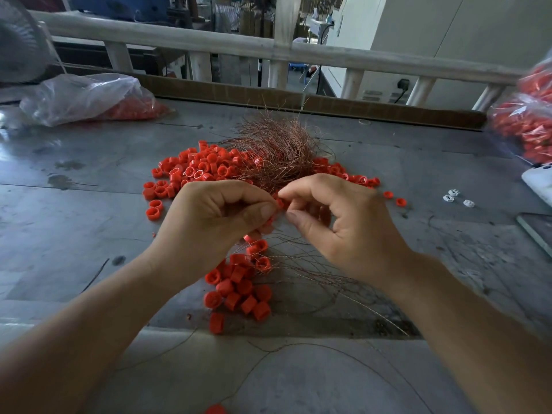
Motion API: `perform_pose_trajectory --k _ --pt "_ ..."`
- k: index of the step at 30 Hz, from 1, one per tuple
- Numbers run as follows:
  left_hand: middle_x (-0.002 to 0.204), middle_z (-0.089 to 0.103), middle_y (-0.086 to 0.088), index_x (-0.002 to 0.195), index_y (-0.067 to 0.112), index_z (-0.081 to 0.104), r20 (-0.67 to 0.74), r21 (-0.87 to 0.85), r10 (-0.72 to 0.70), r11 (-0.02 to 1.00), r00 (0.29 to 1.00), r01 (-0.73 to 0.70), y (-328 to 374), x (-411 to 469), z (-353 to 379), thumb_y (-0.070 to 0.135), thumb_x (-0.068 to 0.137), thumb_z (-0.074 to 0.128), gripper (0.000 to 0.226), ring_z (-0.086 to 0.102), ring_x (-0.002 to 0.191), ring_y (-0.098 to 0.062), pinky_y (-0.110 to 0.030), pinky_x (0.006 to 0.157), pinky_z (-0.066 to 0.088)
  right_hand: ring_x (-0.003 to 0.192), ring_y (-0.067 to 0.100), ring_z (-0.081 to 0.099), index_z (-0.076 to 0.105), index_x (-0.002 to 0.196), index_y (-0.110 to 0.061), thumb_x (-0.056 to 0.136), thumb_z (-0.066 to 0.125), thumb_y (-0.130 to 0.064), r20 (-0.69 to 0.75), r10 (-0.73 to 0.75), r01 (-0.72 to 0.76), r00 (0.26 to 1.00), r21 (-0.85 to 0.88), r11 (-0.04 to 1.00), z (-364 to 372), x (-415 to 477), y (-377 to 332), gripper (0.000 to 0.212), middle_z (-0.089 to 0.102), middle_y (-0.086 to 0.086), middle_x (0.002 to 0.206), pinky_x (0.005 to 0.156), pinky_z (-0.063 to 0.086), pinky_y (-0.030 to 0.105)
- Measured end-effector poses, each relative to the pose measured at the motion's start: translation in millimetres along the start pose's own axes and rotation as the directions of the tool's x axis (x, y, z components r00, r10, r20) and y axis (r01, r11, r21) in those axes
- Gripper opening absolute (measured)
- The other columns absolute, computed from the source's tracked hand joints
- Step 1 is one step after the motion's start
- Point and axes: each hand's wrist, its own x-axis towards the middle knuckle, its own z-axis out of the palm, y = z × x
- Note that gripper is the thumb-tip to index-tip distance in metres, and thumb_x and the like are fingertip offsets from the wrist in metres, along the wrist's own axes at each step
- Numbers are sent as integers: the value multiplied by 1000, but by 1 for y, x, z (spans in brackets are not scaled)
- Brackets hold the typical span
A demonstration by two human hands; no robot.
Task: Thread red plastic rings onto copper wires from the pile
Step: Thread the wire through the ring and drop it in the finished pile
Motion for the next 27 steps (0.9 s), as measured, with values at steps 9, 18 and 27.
perform_pose_trajectory --k 9,18,27 --pt "85 71 1 85 29 68 -21 -111 -50 993 999 48 -3 -1 1 22 55 71 31 66 75 -8 -15 66 53 65 5 51 69 77 -7 78 66 -8 -128 57 -66 990 -73 995 -8 3 -3 3 57 -5 74 61 40 8" --pt "83 71 3 80 22 66 -32 -79 -24 997 999 21 1 -1 1 37 54 71 31 68 73 -14 -24 68 57 64 11 52 69 77 -7 78 65 -11 -61 81 -83 995 -29 996 -1 1 -9 5 59 0 72 57 40 13" --pt "75 71 7 78 19 67 -8 -161 -69 985 998 67 2 -2 3 15 55 72 24 69 71 -8 -21 66 56 60 -5 43 69 75 -7 77 65 -12 -35 92 -93 995 -26 995 1 -1 -11 7 52 -9 69 57 36 8"
